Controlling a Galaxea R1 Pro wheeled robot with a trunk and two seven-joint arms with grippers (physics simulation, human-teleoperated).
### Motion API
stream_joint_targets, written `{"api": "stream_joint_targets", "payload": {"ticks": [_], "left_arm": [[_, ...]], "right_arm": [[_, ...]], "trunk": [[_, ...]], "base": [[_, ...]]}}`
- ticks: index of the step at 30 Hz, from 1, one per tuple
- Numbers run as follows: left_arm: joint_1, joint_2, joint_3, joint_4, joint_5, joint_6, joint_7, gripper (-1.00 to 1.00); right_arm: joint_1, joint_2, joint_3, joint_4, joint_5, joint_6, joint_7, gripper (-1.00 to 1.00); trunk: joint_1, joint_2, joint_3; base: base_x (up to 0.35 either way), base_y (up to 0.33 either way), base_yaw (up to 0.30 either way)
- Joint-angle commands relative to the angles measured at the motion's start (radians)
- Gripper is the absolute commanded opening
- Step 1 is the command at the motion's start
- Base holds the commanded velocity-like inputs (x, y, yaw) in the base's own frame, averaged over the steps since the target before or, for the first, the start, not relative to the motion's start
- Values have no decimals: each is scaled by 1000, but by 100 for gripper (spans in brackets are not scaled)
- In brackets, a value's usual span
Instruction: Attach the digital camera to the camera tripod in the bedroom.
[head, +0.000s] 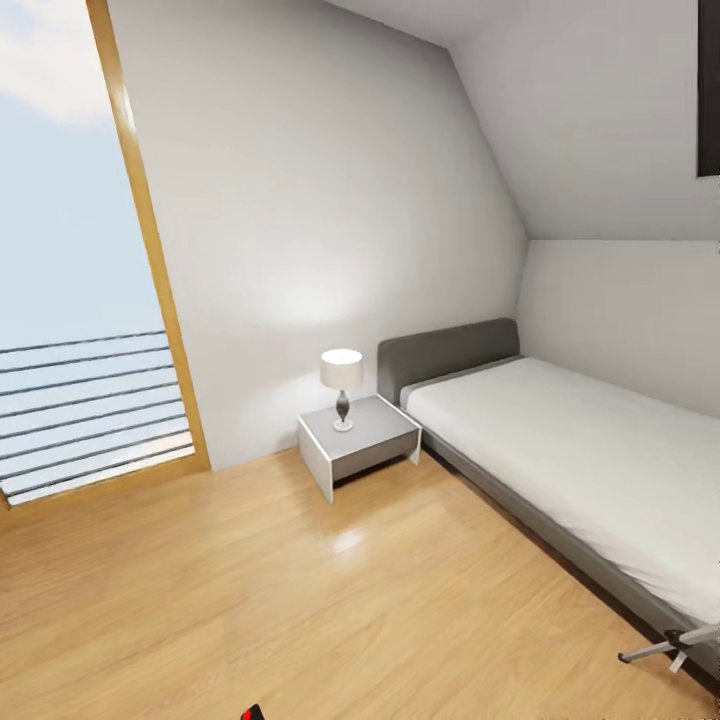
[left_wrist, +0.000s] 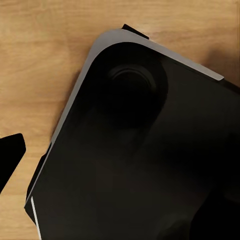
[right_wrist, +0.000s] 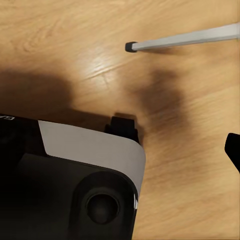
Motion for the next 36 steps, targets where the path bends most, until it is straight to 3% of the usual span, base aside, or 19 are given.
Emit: {"api": "stream_joint_targets", "payload": {"ticks": [1,36], "left_arm": [[0,0,2,0,1,-2,1,100],[-2,2,8,-2,9,-5,-1,100]], "right_arm": [[-1,0,6,1,7,2,2,100],[6,-2,10,1,13,2,8,100]], "trunk": [[0,-1,-1],[0,-1,-1]], "base": [[2,0,-38],[11,0,-2]]}}
